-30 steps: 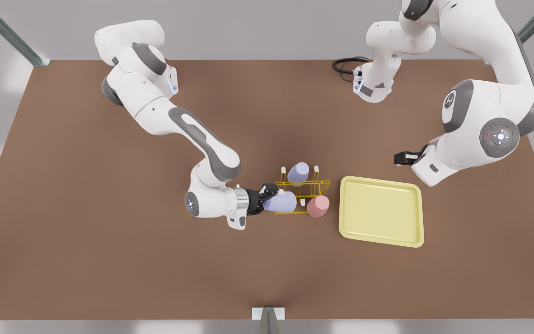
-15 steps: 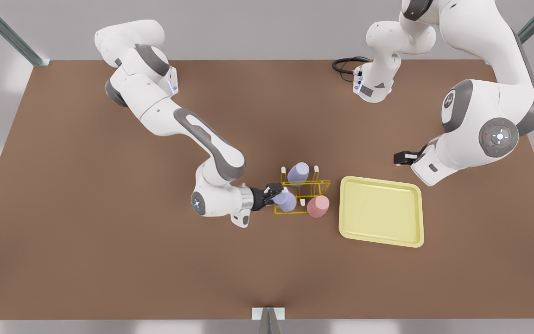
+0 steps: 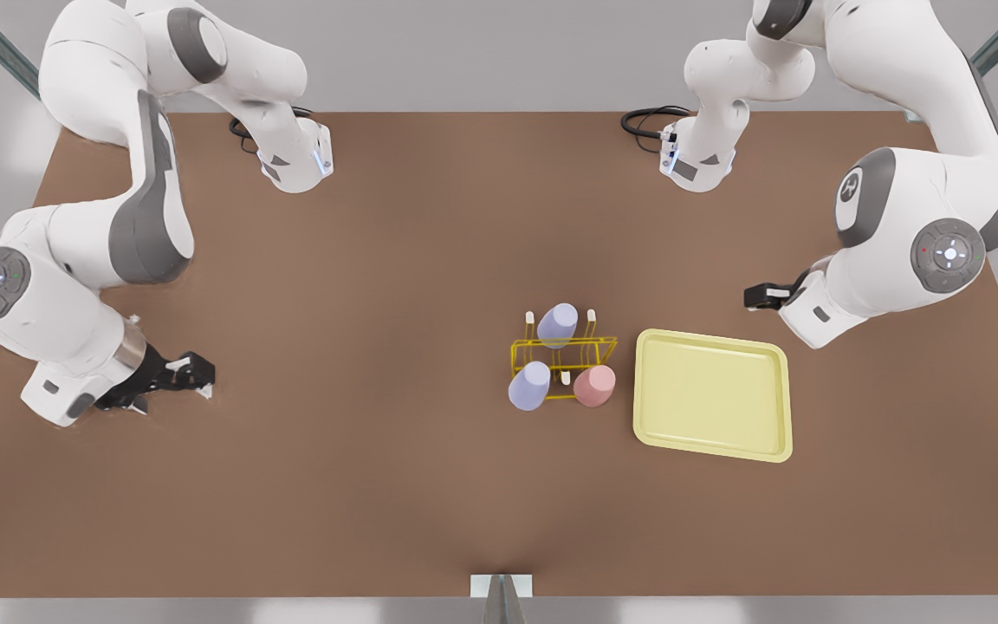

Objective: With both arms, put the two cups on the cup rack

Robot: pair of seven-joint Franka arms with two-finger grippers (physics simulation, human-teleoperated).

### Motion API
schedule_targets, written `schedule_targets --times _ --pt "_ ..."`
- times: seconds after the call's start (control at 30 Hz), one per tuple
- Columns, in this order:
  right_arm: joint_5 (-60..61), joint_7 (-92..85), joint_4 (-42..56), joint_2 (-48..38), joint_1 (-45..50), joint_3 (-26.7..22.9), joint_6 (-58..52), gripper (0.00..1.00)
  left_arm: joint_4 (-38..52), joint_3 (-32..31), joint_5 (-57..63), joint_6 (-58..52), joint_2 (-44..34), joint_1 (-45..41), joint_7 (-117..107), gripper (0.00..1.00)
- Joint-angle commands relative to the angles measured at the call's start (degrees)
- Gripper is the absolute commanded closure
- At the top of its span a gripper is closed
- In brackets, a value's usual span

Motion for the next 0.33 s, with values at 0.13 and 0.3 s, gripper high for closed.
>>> schedule_targets --times 0.13,0.3 --pt "-0.49 4.73 -16.10 -15.02 -0.23 -5.41 -14.12 0.00 -0.22 -0.63 -0.49 -0.26 -0.02 -0.03 0.39 0.00" --pt "-0.49 4.82 -16.62 -15.64 -0.23 -6.12 -13.41 0.00 -0.31 -0.63 -0.57 -0.35 0.33 -0.11 0.13 0.00"
